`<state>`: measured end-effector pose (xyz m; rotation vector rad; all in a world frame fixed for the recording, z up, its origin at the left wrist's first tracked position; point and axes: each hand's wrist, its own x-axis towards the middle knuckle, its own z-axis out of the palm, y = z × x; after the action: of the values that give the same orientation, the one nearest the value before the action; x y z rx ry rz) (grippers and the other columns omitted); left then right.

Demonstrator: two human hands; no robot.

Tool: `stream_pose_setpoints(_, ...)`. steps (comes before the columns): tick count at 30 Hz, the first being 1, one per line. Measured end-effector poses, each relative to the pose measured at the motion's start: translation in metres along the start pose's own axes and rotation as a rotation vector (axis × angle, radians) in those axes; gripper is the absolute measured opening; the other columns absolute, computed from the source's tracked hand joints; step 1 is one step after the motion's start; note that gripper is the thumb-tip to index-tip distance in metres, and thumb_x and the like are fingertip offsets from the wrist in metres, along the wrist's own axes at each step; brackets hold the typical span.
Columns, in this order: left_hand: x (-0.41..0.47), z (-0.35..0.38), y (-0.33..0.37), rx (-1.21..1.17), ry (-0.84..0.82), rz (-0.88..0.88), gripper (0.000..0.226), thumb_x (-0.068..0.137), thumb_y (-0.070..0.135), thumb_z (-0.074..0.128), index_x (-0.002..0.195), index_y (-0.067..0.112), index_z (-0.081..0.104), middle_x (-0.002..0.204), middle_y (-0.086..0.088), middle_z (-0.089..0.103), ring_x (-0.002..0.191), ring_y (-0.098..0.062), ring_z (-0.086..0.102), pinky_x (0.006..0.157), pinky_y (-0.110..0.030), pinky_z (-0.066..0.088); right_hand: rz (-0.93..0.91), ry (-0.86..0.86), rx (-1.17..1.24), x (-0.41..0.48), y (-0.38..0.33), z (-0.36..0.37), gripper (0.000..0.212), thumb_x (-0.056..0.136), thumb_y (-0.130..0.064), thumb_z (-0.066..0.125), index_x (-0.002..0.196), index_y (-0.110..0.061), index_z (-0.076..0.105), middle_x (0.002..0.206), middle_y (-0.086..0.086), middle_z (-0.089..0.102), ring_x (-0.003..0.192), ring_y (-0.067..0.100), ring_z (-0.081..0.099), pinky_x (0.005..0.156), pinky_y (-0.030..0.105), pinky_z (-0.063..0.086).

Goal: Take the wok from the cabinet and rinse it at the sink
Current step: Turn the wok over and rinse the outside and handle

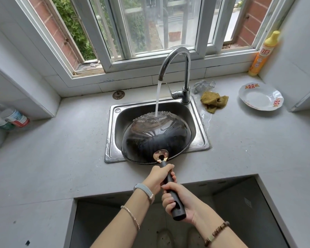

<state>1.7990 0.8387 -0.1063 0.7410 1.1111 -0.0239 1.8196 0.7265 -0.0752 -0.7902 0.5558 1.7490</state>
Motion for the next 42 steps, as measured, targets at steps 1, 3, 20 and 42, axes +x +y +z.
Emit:
stream_pose_setpoints(1, 0.0, 0.0, -0.002, -0.001, -0.009, -0.006, 0.016, 0.093, 0.007, 0.057, 0.081, 0.005, 0.045, 0.054, -0.007, 0.05, 0.043, -0.018, 0.05, 0.046, -0.028, 0.047, -0.015, 0.033, -0.022, 0.0, 0.002, -0.001, 0.024, 0.085, -0.01, 0.059, 0.066, -0.011, 0.045, 0.053, -0.003, 0.037, 0.036, 0.007, 0.04, 0.031, 0.014, 0.03)
stream_pose_setpoints(3, -0.001, -0.002, -0.007, 0.0, -0.023, -0.017, 0.017, 0.093, 0.007, 0.056, 0.081, 0.005, 0.045, 0.056, -0.009, 0.05, 0.045, -0.02, 0.051, 0.047, -0.029, 0.05, -0.047, 0.101, -0.075, 0.0, 0.006, -0.002, 0.022, 0.087, -0.011, 0.06, 0.068, -0.011, 0.047, 0.055, -0.002, 0.041, 0.038, 0.008, 0.043, 0.031, 0.014, 0.032)
stream_pose_setpoints(20, -0.018, -0.012, -0.026, 0.04, -0.042, 0.06, 0.033, 0.093, 0.009, 0.059, 0.116, -0.011, 0.047, 0.087, -0.024, 0.071, 0.068, -0.027, 0.073, 0.063, -0.036, 0.061, -0.255, 0.304, -0.47, 0.004, 0.017, -0.011, 0.008, 0.091, -0.012, 0.056, 0.096, -0.006, 0.055, 0.06, 0.005, 0.053, 0.048, 0.015, 0.053, 0.042, 0.022, 0.043)
stream_pose_setpoints(42, -0.034, -0.023, 0.018, 0.086, -0.157, 0.157, 0.03, 0.096, 0.034, 0.054, 0.08, 0.009, 0.055, 0.096, -0.026, 0.07, 0.085, -0.032, 0.065, 0.062, -0.03, 0.048, -0.391, 0.521, -0.89, 0.008, -0.012, 0.063, 0.028, 0.091, -0.007, 0.043, 0.118, 0.0, 0.041, 0.058, 0.009, 0.048, 0.04, 0.016, 0.047, 0.042, 0.026, 0.045)
